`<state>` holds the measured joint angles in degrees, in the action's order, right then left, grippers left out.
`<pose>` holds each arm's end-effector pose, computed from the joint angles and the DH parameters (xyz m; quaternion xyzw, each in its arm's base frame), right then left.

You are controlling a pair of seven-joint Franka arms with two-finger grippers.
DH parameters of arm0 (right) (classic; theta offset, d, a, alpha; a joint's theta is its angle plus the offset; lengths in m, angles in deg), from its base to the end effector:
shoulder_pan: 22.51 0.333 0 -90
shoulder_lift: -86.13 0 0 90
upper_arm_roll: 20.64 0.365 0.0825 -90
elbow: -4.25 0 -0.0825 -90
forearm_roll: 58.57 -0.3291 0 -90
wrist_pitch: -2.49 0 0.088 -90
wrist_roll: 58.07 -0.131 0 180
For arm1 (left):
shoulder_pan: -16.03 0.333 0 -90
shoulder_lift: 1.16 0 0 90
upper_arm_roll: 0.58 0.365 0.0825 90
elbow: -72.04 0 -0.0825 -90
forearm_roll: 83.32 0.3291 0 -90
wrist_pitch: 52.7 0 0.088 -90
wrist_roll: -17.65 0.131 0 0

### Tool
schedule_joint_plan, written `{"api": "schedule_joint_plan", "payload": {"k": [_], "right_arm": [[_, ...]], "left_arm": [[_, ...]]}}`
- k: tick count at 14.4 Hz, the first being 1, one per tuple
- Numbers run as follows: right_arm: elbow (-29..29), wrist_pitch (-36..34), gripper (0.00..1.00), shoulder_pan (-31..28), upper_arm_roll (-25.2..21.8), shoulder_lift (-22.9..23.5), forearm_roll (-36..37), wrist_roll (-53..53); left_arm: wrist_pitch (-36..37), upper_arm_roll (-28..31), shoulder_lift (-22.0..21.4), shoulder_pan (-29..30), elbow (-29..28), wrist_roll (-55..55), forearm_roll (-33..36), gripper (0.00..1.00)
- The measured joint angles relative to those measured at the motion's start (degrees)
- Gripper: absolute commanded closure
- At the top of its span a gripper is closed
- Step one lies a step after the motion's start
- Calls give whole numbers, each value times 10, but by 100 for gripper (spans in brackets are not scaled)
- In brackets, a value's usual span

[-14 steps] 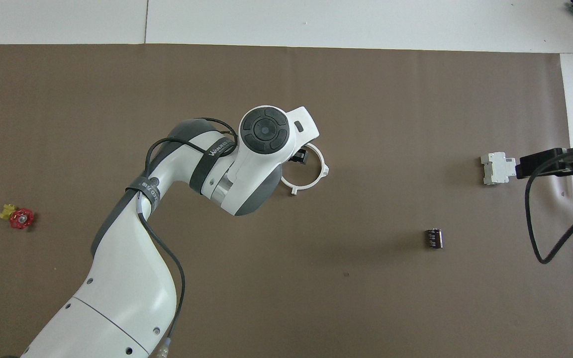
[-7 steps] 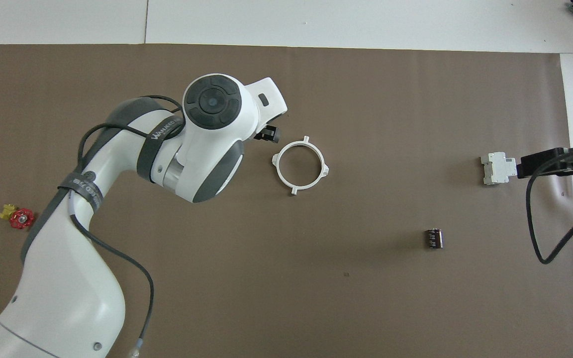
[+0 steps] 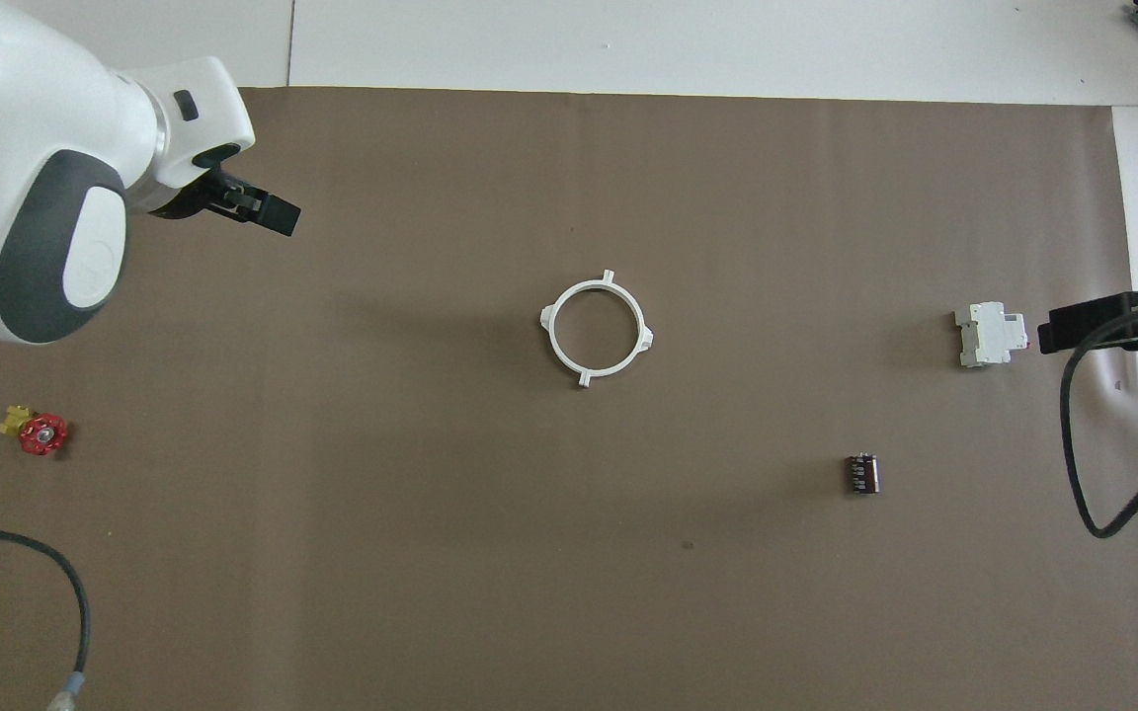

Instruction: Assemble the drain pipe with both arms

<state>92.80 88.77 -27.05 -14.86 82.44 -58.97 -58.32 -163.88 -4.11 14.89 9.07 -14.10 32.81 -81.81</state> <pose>0.4704 0.0133 0.6853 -0.9999 -0.0088 -0.0122 0.0004 0.6175 -0.1065 0.5567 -0.9716 0.2232 -0.0784 0.0074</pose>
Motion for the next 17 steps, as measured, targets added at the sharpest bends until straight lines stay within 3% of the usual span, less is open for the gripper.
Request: {"api": "schedule_joint_plan", "payload": {"k": [4, 7, 11, 17], "right_arm": [[0, 0, 0, 3, 2, 0, 0, -3], [0, -1, 0, 3, 2, 0, 0, -3], [0, -1, 0, 3, 2, 2, 0, -3], [0, -1, 0, 3, 2, 3, 0, -3]], "left_arm": [[55, 0, -34, 48, 1, 37, -2, 0], [150, 1, -99, 63, -2, 36, -11, 0], [242, 0, -161, 65, -27, -64, -12, 0], [251, 2, -193, 70, -45, -93, -35, 0]]}}
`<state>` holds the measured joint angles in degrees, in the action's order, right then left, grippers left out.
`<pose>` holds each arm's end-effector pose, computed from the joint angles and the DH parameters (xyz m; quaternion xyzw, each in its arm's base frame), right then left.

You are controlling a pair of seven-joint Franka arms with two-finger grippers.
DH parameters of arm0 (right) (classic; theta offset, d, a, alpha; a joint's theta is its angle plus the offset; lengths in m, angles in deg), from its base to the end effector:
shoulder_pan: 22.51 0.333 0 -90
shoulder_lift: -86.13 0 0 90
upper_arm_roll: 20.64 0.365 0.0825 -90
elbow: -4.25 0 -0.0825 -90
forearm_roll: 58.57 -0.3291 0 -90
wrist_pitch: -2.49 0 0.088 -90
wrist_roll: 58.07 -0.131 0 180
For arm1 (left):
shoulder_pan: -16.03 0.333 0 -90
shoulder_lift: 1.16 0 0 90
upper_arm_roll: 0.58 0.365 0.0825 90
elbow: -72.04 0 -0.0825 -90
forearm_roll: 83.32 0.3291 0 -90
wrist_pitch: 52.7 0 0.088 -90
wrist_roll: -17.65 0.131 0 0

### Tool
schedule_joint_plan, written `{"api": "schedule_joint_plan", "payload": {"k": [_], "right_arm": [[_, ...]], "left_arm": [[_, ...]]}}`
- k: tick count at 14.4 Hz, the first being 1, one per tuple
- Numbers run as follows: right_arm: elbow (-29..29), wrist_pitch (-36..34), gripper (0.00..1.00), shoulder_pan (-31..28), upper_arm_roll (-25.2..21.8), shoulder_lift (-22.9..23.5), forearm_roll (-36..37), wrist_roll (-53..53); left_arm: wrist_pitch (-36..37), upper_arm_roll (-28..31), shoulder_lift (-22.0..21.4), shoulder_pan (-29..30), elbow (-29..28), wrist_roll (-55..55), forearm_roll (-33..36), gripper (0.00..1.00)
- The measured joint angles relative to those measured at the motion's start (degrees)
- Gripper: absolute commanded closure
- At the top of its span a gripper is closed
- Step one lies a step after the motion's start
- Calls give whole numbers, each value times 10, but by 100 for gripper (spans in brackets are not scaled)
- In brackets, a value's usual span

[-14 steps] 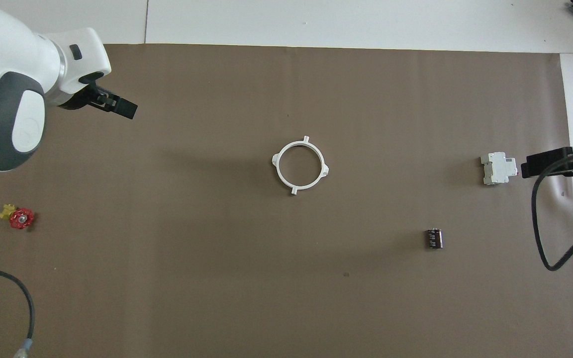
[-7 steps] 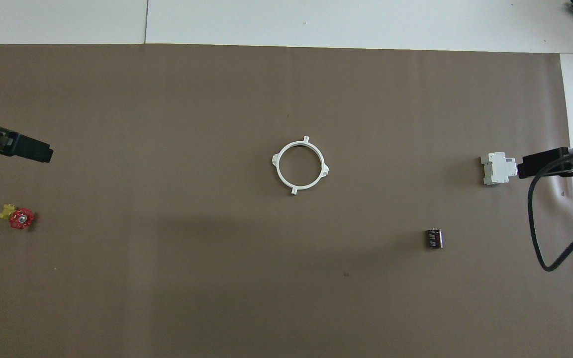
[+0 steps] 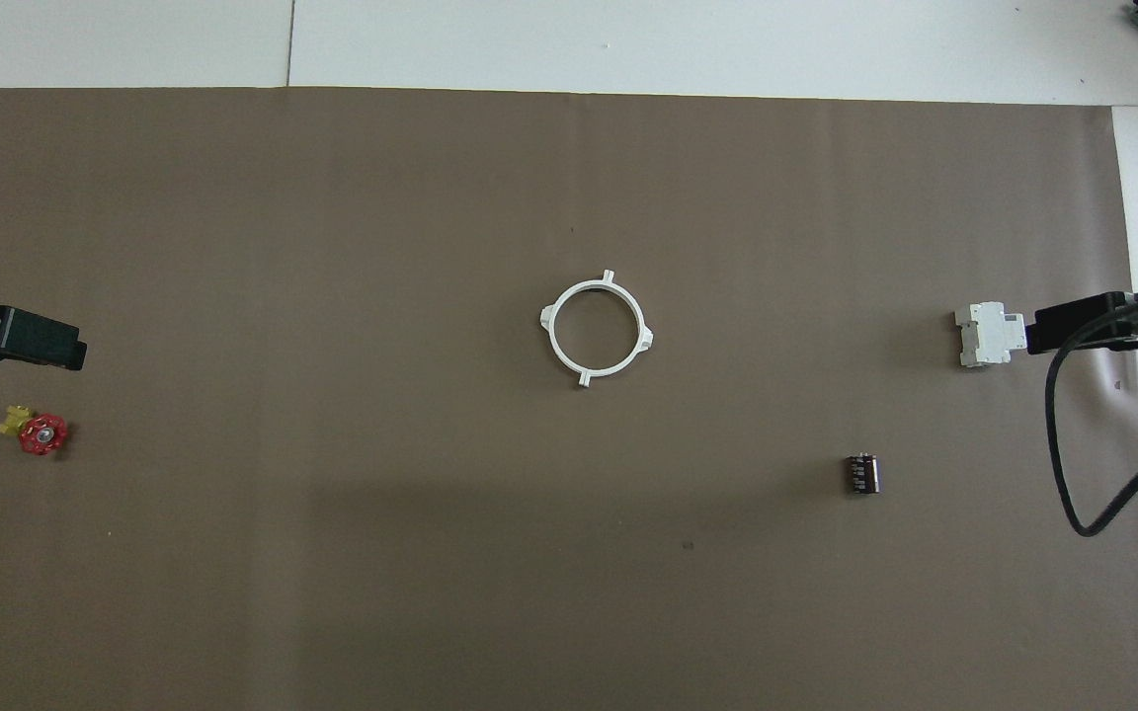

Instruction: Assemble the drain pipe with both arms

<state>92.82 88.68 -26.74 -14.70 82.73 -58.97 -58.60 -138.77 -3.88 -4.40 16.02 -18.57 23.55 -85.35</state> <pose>0.4718 0.0171 0.6826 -0.9999 -0.0105 -0.0087 0.0006 0.4706 -0.0331 0.6667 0.9965 -0.0812 -0.0110 0.0163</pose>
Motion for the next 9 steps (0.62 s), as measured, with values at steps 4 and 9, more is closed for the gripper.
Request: {"api": "schedule_joint_plan", "payload": {"k": [4, 9], "right_arm": [[0, 0, 0, 0, 0, 0, 0, 0], [0, 0, 0, 0, 0, 0, 0, 0]], "left_arm": [[-26, -1, 0, 18, -15, 1, -21, 0], [-8, -7, -5, 18, -16, 5, -5, 0]]}}
